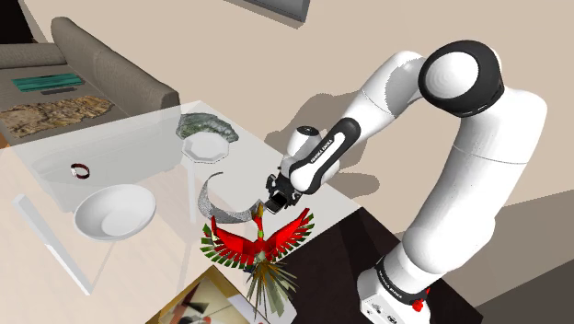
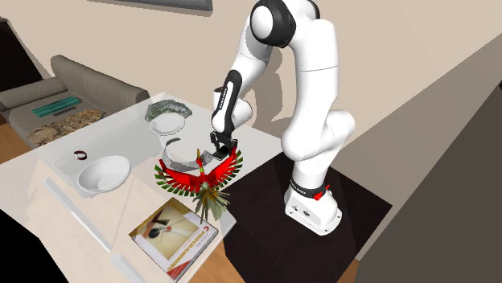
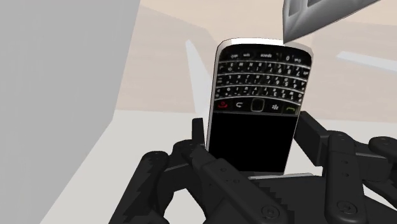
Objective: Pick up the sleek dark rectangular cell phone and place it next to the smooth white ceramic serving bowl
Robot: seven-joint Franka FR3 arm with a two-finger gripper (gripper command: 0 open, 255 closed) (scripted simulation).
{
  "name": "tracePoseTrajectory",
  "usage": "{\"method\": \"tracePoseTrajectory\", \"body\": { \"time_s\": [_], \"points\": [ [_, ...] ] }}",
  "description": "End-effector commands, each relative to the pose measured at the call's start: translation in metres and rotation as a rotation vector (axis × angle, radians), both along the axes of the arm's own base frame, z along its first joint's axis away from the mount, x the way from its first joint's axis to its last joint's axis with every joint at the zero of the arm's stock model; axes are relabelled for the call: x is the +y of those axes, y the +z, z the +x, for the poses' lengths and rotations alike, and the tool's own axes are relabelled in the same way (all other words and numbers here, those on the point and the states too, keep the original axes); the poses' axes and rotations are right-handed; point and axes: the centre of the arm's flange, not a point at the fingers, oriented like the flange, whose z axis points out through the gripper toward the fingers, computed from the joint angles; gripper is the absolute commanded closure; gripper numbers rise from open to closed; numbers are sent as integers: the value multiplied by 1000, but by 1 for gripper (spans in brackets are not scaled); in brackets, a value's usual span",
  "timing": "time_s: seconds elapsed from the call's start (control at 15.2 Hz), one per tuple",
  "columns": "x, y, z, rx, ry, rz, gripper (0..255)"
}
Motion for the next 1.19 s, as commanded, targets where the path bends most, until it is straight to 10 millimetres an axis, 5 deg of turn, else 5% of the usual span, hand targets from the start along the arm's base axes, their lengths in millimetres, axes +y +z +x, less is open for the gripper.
{"method": "tracePoseTrajectory", "body": {
  "time_s": [0.0, 0.2, 1.12],
  "points": [
    [0, -1, 0, 1, 1, 1, 255],
    [0, -1, 0, 1, 1, 1, 255],
    [0, 73, 0, 1, 1, 1, 255]
  ]
}}
